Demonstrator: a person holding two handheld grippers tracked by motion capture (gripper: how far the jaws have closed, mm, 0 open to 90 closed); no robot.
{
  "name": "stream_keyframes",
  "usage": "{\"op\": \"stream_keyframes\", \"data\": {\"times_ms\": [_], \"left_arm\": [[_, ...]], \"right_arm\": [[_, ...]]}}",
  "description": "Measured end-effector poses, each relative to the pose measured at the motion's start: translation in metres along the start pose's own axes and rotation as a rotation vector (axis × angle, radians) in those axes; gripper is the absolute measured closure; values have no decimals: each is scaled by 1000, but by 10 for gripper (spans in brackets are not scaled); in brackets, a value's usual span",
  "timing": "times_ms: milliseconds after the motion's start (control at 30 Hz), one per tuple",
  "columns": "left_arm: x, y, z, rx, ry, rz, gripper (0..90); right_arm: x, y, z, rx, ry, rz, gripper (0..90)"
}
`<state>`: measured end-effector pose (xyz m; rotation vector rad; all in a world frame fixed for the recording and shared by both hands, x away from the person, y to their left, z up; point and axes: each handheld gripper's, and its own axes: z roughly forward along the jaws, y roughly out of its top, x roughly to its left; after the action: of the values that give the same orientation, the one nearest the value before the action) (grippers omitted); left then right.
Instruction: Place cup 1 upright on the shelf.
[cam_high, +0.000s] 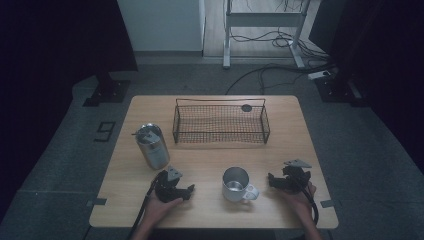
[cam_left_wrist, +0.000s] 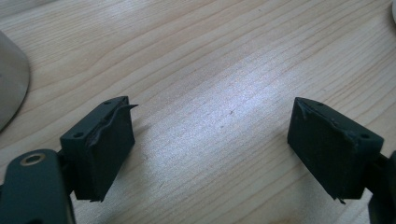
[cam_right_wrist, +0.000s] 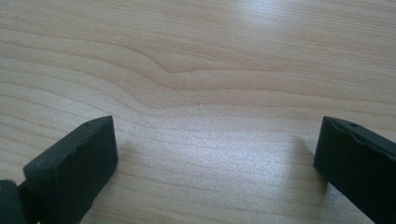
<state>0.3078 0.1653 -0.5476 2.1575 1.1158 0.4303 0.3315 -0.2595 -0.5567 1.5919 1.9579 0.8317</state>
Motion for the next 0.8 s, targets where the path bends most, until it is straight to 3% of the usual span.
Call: {"op": "stream_keyframes", "data": {"times_ms": [667,800], "left_arm": [[0,1,1,8,7,-4,116],[-4,3,3,11,26,-21,97]], "right_arm": [[-3,-3,-4,-4,-14,16,5],[-3,-3,-3,2,-24,24,0]]}}
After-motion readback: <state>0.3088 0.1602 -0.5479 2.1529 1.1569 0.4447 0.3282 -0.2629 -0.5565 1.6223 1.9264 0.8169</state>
